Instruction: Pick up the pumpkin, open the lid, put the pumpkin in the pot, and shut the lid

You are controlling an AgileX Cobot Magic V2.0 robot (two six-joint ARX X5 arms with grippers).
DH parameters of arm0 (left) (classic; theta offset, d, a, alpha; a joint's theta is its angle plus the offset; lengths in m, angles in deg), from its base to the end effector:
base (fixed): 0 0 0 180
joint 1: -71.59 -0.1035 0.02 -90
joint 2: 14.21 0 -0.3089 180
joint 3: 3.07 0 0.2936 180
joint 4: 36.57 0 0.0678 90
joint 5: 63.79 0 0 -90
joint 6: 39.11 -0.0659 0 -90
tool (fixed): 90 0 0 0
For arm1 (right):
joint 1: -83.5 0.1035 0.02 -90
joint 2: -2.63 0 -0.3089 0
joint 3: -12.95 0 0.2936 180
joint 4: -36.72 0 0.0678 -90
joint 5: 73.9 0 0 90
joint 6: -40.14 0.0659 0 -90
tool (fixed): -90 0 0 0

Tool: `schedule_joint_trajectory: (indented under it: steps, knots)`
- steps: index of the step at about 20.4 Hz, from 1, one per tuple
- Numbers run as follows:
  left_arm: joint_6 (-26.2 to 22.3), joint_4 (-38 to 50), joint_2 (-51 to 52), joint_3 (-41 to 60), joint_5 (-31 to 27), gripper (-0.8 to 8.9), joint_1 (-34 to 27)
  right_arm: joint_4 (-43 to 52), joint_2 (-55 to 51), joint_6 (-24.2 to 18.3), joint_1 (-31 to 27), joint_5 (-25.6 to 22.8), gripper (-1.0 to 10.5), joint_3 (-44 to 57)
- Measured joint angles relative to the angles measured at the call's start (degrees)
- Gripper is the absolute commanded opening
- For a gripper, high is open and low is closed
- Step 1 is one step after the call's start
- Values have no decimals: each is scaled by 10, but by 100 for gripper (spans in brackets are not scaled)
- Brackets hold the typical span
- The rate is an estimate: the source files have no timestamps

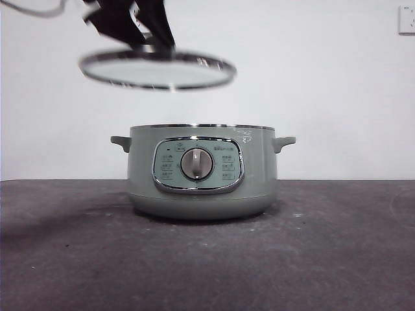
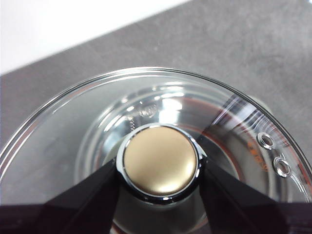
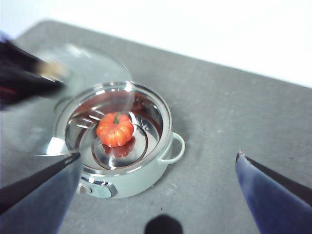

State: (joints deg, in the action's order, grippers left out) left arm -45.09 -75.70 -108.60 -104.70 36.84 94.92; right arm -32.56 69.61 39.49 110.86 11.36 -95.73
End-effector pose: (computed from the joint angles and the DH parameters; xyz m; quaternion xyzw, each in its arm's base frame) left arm 0.4061 -0.1884 0.3785 0.0783 0.2580 -0.2947 0.9168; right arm 0.2127 0.1040 0.5213 -0.0713 0.2280 0.1918 0.9519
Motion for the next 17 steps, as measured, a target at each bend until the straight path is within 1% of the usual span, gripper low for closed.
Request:
schedule_joint_trajectory:
  steps: [6, 12, 17]
  knots:
    - [0, 59, -68, 1, 0, -9, 22, -51, -41, 0, 0, 1, 626, 0]
    - [0, 106, -93, 2, -2, -9, 43, -70, -55, 0, 0, 2, 626, 0]
    - [0, 130, -108, 2, -2, -9, 50, -78, -68, 0, 0, 2, 626, 0]
